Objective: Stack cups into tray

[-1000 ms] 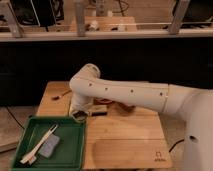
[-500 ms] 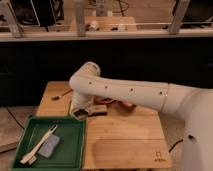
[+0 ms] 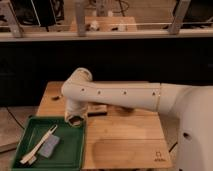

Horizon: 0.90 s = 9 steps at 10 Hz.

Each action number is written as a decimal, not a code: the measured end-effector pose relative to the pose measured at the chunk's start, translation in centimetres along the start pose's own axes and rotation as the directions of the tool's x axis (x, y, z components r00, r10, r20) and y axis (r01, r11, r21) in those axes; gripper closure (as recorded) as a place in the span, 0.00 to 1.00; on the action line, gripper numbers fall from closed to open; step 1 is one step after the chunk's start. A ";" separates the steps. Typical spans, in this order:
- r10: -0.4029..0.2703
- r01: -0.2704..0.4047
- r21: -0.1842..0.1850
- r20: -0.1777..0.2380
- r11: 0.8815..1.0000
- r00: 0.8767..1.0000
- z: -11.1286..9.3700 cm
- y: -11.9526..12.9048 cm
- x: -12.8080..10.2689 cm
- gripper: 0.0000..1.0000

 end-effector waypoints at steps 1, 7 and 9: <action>-0.032 0.032 0.001 0.023 1.000 0.999 0.8 -1.3 -1.1 1.00; -0.088 0.090 -0.006 0.145 0.996 0.985 5.2 -3.7 -3.5 1.00; -0.083 0.089 -0.027 0.169 0.996 0.982 6.1 -4.1 -3.6 1.00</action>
